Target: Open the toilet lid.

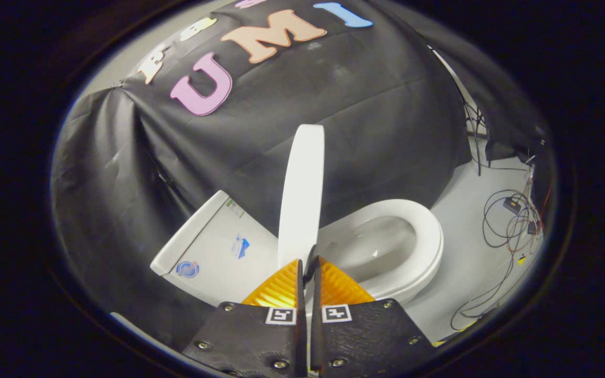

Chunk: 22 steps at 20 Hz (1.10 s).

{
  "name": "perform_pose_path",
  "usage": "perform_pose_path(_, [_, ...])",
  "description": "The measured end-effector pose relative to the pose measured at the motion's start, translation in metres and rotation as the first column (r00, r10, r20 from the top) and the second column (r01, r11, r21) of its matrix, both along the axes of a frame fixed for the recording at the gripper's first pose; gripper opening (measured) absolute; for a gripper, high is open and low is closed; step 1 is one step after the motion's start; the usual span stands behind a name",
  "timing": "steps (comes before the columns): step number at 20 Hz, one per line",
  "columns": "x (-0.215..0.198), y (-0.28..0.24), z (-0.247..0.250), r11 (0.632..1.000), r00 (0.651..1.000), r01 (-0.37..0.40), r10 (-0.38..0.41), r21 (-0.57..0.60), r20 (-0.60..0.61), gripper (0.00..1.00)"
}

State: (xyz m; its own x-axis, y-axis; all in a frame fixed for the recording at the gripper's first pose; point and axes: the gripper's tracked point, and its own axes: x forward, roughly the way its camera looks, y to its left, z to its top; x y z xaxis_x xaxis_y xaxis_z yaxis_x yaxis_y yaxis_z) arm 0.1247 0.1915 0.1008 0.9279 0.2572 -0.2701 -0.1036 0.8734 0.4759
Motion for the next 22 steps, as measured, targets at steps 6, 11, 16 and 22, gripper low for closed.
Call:
perform_pose_path(6, [0.0, 0.008, 0.008, 0.997, 1.0, -0.009, 0.011, -0.071, 0.025, 0.03])
perform_pose_path(11, [-0.002, 0.019, 0.016, 0.988, 0.999, -0.018, 0.025, -0.152, 0.048, 0.04])
perform_pose_path(16, [-0.004, 0.032, 0.024, 0.973, 0.997, -0.012, 0.028, -0.229, 0.068, 0.04])
perform_pose_path(22, [-0.004, 0.039, 0.029, 0.936, 0.996, 0.054, -0.023, -0.347, 0.091, 0.04])
